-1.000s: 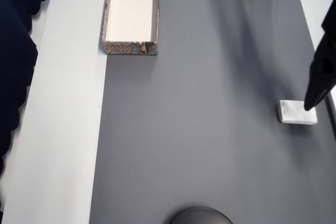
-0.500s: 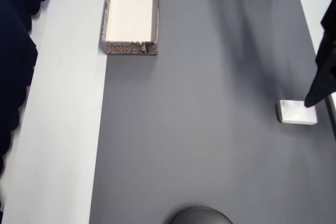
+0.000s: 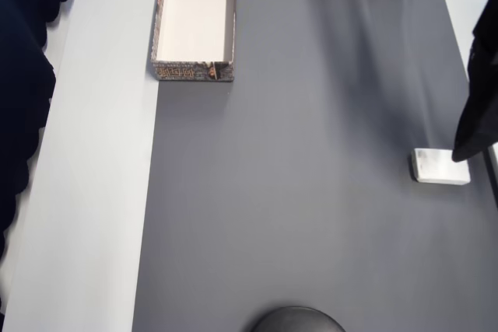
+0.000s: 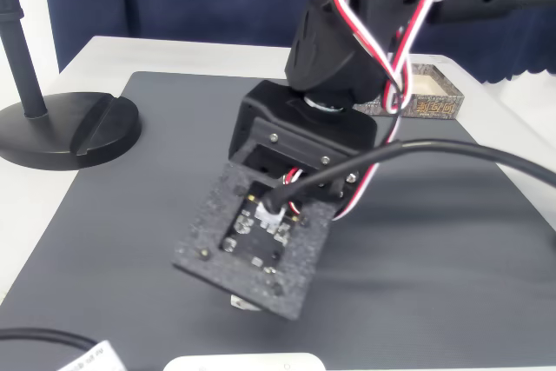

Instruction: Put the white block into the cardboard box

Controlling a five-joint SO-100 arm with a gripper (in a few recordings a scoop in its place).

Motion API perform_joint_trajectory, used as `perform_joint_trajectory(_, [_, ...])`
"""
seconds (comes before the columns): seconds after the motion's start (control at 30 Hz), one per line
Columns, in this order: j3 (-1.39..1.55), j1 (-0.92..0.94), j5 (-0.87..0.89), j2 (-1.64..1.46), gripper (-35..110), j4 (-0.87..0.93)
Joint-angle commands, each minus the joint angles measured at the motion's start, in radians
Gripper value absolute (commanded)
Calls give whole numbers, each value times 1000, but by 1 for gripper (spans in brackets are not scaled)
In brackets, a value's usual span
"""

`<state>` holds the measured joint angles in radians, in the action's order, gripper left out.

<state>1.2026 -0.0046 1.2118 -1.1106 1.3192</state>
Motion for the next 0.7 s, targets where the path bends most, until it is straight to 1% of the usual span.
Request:
perform_joint_trajectory(0.0, [-77, 11, 124, -34, -2, 3])
perform_joint_trajectory(0.3, [-94, 20, 262, -34, -1, 3])
perform_joint_trajectory(0.43, [-97, 25, 293, -32, 0, 5])
perform_joint_trajectory(0.67, [-126, 25, 305, -11, 7, 32])
